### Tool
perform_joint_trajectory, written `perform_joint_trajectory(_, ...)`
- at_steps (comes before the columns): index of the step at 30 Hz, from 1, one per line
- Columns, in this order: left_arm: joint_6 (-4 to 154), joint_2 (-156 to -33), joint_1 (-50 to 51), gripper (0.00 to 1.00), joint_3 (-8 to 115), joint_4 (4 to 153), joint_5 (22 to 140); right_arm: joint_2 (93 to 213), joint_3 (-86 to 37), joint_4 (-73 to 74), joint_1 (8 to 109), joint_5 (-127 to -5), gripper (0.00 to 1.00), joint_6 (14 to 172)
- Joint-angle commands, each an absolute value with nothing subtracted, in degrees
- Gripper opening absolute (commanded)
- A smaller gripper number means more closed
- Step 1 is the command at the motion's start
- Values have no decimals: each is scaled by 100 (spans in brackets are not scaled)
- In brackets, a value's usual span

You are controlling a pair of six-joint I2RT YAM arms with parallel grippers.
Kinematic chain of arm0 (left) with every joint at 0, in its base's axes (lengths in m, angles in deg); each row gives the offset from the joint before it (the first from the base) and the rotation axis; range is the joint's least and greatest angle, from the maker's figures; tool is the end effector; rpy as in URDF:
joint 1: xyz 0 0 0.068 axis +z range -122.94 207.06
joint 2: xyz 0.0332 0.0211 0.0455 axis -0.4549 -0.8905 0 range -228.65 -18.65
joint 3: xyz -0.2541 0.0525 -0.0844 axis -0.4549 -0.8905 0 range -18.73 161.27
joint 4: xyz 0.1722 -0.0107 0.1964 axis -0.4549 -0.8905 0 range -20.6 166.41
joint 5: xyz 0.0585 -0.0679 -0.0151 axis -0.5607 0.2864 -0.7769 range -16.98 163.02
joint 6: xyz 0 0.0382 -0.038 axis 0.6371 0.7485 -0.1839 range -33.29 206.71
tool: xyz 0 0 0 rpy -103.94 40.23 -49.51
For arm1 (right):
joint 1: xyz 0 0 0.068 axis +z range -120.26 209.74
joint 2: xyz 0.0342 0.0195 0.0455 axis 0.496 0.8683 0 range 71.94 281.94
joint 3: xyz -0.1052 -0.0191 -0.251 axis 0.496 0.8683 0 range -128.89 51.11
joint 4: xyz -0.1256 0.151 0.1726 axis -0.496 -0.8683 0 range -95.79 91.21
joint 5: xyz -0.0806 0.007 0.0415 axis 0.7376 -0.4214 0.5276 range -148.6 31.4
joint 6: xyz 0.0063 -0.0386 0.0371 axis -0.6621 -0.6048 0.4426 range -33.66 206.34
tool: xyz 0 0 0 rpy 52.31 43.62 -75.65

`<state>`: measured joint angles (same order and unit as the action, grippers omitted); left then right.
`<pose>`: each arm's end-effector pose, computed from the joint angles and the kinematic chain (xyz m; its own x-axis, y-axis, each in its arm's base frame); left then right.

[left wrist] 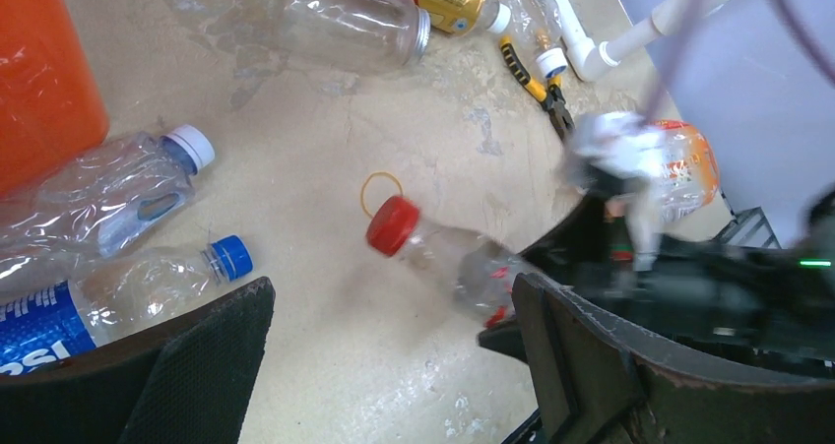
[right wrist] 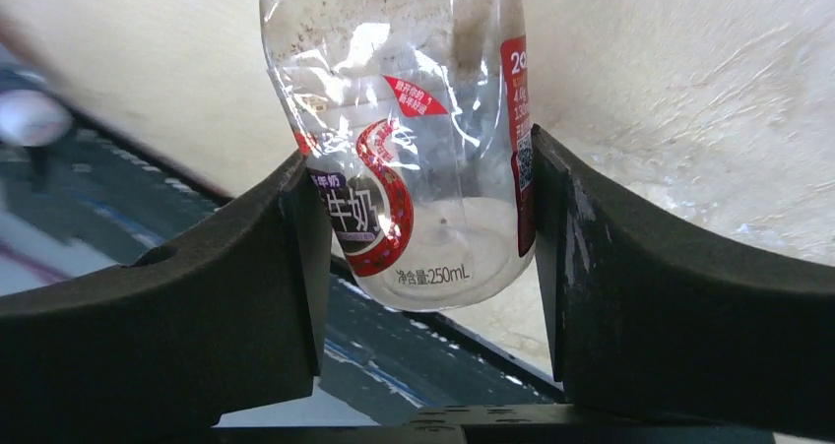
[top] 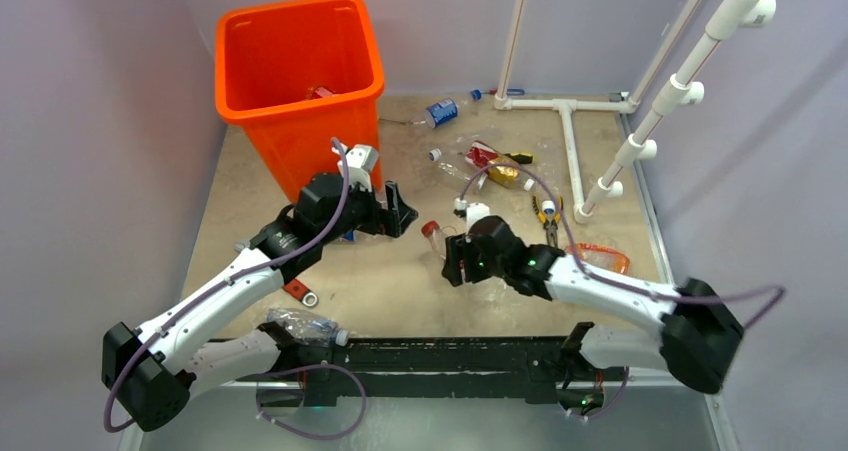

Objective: Put the plastic bottles in the bin
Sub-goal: Pick up the plastic bottle at the center of the board.

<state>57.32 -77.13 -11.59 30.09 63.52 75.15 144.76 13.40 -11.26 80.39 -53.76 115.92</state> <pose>0.1825 -0.1476 0.3147 -0.5803 -0.1638 -0.7978 0.4203 0.7789 -0.4656 0.1614 0.1921 0.1932 -0.7696 -0.1628 -0.6174 -0.4077 0.8695 0.2789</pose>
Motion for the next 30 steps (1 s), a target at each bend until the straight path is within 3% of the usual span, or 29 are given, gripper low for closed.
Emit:
perform_joint_trajectory(1, 5668, -7451, -1161, 91, 2976, 6734, 7359, 12813, 1587, -329, 8089, -5005, 41, 11516)
perform_joint_trajectory(6, 5612, -6955, -1163, 97, 3085, 7281, 7320, 11178, 2155, 828, 8089, -5163, 39, 11212)
perform_joint_trajectory(10, 5616, -6675, -1161, 99, 3106, 7961, 7320, 10617, 2577, 1850, 8089, -5755, 36, 10981)
perform_joint_trajectory(19, 6139, -6892, -1161, 99, 3534, 8643, 8421, 10802, 3112, 4140, 8093, -6602, 27, 10885)
perform_joint_trajectory(25, 5937, -6922, -1162, 99, 3230, 9450, 9641, 11114, 3143, 4543, 8098, -6538, 23, 10890)
perform_joint_trajectory(30, 5820, -6981, -1170, 97, 2990, 9785, 9997, 11359, 3145, 4776, 8098, -6510, 20, 10944)
